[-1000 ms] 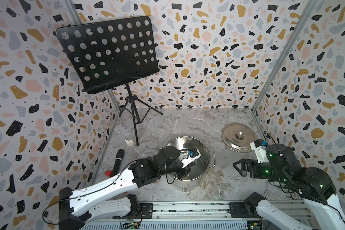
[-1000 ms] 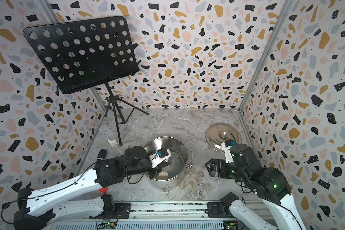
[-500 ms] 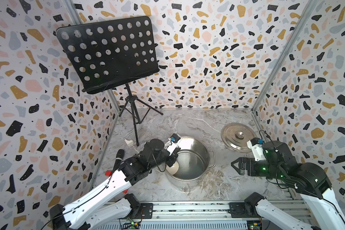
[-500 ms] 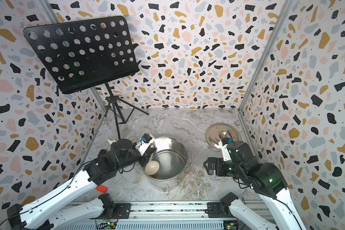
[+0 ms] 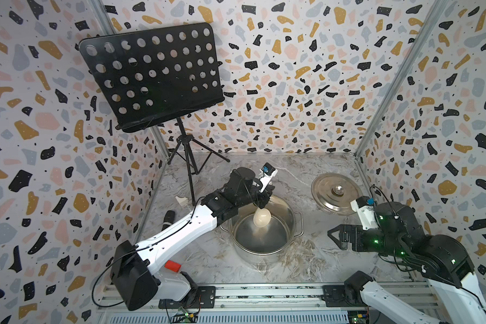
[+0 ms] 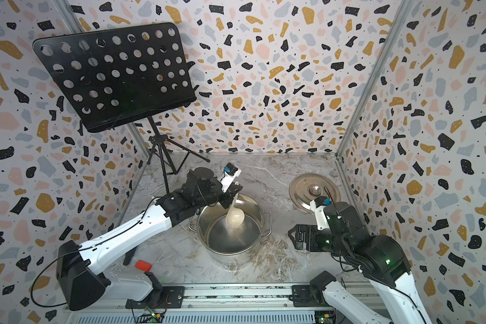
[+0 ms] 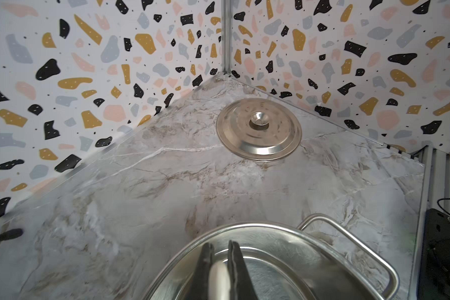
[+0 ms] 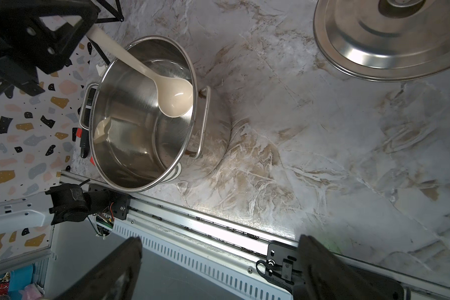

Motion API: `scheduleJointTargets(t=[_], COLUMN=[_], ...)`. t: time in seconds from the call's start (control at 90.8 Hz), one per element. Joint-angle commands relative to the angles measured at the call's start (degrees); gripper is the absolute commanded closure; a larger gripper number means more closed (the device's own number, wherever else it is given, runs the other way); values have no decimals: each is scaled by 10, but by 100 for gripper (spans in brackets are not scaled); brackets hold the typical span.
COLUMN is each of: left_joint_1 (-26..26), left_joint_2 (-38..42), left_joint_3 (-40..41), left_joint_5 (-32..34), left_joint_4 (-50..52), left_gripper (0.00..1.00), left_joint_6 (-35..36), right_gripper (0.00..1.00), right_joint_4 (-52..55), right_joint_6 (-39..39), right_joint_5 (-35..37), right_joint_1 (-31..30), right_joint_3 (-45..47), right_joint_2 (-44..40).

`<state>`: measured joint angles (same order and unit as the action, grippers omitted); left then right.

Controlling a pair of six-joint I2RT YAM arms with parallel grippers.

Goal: Stir the soup with a spoon
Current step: Stir the soup in the pan with a stick.

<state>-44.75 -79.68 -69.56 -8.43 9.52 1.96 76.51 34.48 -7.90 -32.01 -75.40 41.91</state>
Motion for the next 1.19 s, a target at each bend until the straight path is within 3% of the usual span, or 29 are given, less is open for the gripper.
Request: scheduleJointTargets(t=[0.0,0.319,0.782,0.936,1.178], left_joint_1=[-33,-131,-155,-135,-26], left_joint_2=[-19,5,233,277,288], left_joint_3=[-34,-29,144,167,185], left_joint_5=[-23,0,86,121,106], left_joint_4=[-47,-7,107,124,81], left_gripper=[100,100,100,100,100], left_joint_6=[-6,29,28,26,15], right_gripper=[2,2,3,3,4], right_joint_4=[18,19,14,8,4], right_joint_6=[0,12,7,4,0], right_joint_5=[12,17,14,8,0], right_joint_1=[-1,-1,-1,-1,-1], right_joint_3=[-3,10,5,0,-4], right_joint_2=[-8,-21,1,14,21])
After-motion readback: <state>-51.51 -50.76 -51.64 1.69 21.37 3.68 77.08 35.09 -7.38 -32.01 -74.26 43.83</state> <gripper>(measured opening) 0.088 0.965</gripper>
